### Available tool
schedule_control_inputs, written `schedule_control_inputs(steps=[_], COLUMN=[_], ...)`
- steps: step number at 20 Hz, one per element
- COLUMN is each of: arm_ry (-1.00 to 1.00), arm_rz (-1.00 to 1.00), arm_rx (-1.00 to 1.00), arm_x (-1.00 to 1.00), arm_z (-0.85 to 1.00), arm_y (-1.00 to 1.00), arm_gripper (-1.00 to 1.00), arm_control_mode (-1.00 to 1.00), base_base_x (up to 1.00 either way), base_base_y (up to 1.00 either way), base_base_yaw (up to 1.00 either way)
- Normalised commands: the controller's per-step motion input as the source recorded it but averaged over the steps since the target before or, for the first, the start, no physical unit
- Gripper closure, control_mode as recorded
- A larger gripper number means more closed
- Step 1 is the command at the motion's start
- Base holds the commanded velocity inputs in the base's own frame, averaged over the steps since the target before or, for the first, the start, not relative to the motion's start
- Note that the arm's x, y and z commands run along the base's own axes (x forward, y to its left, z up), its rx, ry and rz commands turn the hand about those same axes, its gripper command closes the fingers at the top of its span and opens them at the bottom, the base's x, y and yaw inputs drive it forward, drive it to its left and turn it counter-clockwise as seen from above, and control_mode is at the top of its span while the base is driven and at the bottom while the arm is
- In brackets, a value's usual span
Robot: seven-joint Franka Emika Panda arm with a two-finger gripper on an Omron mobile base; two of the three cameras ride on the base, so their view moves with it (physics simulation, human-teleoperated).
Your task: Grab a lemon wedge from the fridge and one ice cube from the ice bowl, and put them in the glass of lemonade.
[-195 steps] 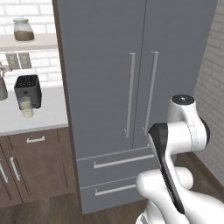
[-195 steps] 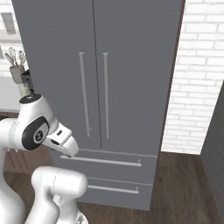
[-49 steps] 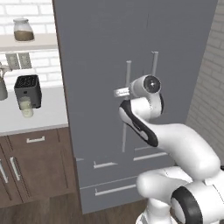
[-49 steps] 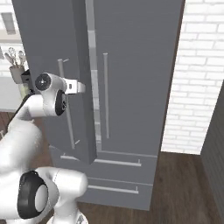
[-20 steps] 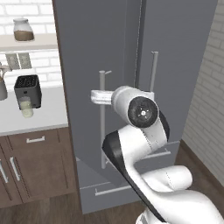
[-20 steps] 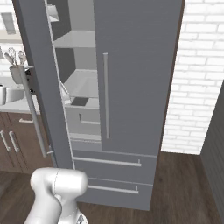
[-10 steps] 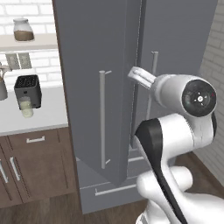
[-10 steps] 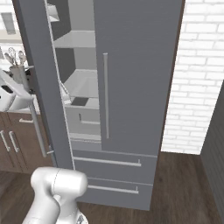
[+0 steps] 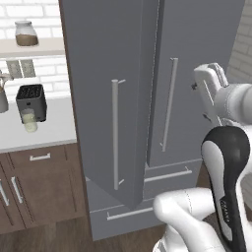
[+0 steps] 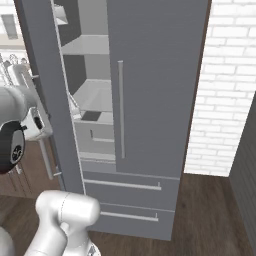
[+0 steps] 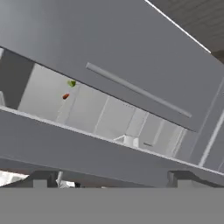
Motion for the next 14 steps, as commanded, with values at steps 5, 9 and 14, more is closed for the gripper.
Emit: schedule_control_inputs(steps=[5, 9, 14], arm_ry=[0.12, 0.23, 0.22], arm_rz=[-0.01, 0.00, 0.00], arm_rx=[0.54, 0.47, 0.40], arm_x=[0.00, 0.16, 0.39], arm_z=[-0.12, 0.00, 0.00], arm_y=[-0.04, 0.00, 0.00], arm_gripper=[-1.00, -1.00, -1.00], arm_control_mode=[-1.00, -1.00, -1.00], base_base_x=[0.00, 0.00, 0.00], base_base_y=[0.00, 0.00, 0.00], base_base_yaw=[0.00, 0.00, 0.00])
